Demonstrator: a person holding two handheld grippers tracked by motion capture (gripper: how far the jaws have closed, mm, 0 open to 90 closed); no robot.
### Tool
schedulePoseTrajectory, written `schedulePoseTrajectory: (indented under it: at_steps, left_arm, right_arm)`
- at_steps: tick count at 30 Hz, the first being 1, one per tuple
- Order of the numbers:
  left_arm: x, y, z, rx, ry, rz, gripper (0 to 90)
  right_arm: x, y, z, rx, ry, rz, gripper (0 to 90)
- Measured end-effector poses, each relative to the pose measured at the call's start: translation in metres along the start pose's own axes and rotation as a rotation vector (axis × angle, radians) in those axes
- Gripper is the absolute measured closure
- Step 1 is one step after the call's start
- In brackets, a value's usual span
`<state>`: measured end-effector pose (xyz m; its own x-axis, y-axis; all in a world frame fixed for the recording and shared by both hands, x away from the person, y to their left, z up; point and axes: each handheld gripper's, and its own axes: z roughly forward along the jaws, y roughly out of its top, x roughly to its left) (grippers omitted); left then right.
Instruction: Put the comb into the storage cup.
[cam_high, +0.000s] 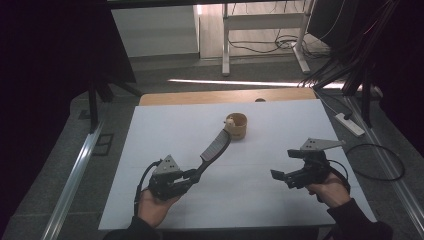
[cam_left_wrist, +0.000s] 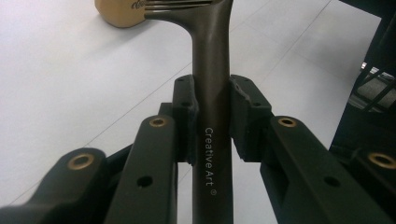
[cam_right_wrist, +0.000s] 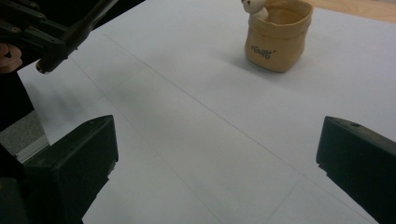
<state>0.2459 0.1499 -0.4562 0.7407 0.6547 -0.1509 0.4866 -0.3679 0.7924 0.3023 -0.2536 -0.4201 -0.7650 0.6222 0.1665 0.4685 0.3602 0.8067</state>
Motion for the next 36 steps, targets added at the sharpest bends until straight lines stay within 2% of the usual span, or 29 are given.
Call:
schedulePoseTrajectory:
  at_steps: [12, 18, 31, 36]
  left_arm:
    - [-0.005, 0.005, 0.009, 0.009, 0.008, 0.036, 72.1]
    - [-0.006, 0.007, 0.012, 0.003, 0.012, 0.041, 72.1]
    - [-0.008, 0.01, 0.019, 0.003, 0.012, 0.05, 72.1]
    - [-0.009, 0.011, 0.022, 0.0, 0.012, 0.054, 72.1]
  right_arm:
    - [0.005, 0.014, 0.018, 0.029, 0.037, 0.012, 0.0]
    - [0.007, 0.021, 0.026, 0.04, 0.051, -0.012, 0.0]
    - [0.01, 0.039, 0.044, 0.082, 0.093, 0.039, 0.0]
    - [0.014, 0.046, 0.052, 0.091, 0.091, 0.052, 0.0]
